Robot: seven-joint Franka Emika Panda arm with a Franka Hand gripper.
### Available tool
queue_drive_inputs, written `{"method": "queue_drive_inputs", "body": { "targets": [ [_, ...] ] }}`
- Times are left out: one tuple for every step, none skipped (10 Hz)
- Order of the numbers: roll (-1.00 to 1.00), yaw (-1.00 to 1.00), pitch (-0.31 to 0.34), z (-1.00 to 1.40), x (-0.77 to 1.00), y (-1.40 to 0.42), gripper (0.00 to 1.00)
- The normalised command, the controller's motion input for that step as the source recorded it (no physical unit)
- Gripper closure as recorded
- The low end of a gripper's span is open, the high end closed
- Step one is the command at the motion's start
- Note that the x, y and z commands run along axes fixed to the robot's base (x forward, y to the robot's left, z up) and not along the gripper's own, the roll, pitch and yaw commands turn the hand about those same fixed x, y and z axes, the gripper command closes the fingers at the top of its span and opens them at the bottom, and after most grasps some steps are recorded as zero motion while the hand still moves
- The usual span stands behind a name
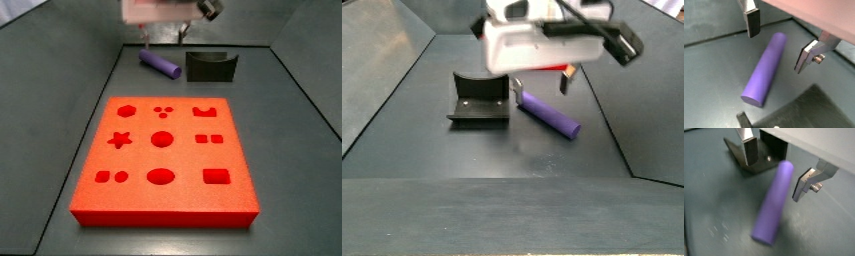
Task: Pick up the round object. Move up. Place the round object on the fixture. Regrasp the round object. Move to above the board. Insert the round object.
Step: Pick up the round object.
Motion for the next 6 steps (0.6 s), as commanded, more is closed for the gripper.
{"method": "queue_drive_inputs", "body": {
  "targets": [
    [-0.07,0.32,-0.241,-0.69,-0.09,0.09,0.0],
    [-0.13,0.21,-0.16,-0.74,0.0,0.09,0.0],
    [-0.13,0.09,-0.034,-0.59,0.11,0.13,0.0],
    [-0.14,0.01,0.0,-0.5,0.15,0.1,0.0],
    [-0.13,0.0,-0.023,-0.4,0.0,0.02,0.0],
    [-0.04,0.0,-0.089,-0.06,0.0,0.0,0.0]
  ]
}}
